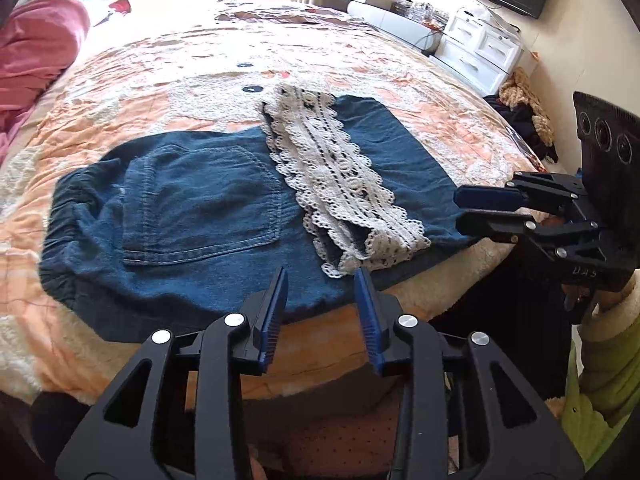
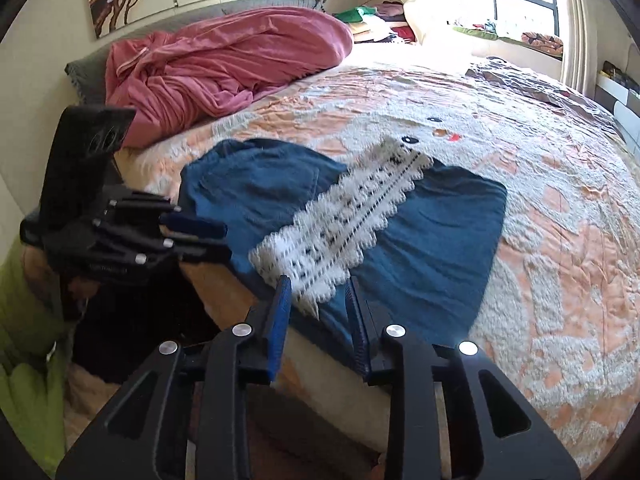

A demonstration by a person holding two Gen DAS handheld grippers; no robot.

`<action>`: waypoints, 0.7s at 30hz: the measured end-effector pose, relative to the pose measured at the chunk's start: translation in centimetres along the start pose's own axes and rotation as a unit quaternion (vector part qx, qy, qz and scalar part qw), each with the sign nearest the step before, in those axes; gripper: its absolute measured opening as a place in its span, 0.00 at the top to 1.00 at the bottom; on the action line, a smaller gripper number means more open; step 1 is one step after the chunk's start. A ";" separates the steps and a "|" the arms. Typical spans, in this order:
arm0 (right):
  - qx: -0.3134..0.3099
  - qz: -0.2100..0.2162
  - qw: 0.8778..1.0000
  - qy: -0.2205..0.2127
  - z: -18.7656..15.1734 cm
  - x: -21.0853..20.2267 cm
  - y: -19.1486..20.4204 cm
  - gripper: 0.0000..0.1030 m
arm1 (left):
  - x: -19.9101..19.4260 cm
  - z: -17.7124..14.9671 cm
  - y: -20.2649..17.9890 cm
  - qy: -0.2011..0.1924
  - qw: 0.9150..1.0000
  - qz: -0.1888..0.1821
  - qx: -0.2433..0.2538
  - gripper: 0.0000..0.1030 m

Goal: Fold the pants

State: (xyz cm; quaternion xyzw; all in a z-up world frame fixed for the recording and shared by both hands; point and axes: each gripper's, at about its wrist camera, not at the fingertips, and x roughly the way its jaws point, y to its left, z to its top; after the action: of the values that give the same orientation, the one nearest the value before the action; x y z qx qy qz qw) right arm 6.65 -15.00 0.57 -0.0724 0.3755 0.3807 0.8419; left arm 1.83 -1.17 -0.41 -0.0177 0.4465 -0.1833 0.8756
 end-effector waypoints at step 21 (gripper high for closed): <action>0.028 -0.012 0.999 0.040 0.7 4.1 1.8 0.53 | -2.4 -0.7 2.8 -0.019 0.999 0.029 -0.031 0.46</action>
State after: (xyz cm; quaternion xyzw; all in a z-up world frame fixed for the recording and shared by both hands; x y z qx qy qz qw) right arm 7.61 -11.07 -1.43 -0.0684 0.4190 0.3562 0.8324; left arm 0.82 2.38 0.49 -0.0353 0.4357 -0.1439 0.8878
